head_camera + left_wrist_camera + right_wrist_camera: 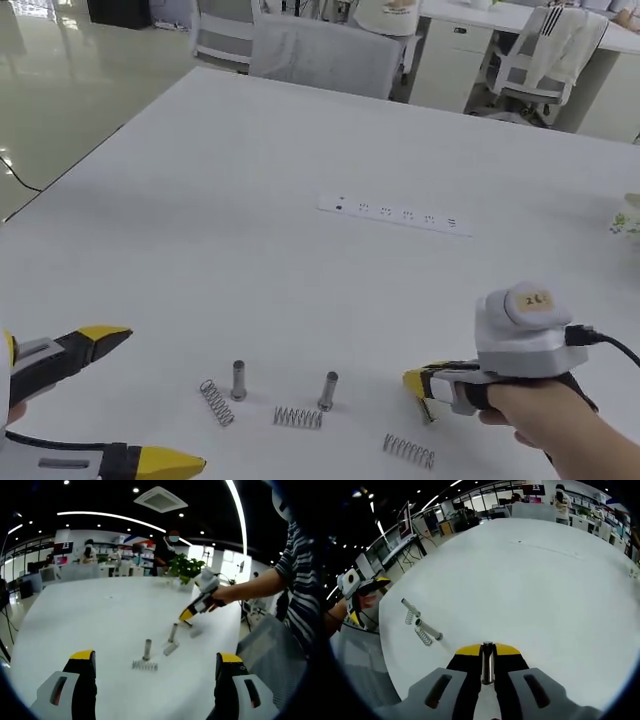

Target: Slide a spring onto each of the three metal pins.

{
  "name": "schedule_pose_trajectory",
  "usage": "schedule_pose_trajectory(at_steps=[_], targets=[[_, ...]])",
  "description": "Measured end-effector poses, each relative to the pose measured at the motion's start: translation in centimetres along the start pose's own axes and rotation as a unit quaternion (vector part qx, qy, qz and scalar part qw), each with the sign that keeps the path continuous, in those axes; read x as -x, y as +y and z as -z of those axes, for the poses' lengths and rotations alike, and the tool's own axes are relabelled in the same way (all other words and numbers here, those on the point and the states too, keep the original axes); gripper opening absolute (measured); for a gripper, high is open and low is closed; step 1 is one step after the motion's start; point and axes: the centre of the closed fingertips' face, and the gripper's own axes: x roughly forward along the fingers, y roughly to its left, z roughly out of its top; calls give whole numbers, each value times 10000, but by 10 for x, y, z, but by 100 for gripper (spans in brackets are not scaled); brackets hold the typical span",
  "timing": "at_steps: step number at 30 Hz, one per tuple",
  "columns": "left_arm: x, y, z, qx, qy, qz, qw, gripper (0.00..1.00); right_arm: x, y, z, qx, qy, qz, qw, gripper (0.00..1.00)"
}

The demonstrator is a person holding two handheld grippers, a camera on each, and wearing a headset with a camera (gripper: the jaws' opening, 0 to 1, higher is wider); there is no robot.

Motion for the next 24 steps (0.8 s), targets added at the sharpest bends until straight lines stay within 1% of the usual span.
schedule_pose_trajectory(at_steps=[8,18,24], targets=[[0,-3,-2,-22,11,14,10000,97,2,4,-5,109,-117,-32,9999,5],[1,-3,-3,-19,5,12,10000,96,8,7,-9,208,-271,-54,9994,5],[0,-5,-6,-41,-26,49,10000,96,12,9,-10,274,-365,-73,9989,5]])
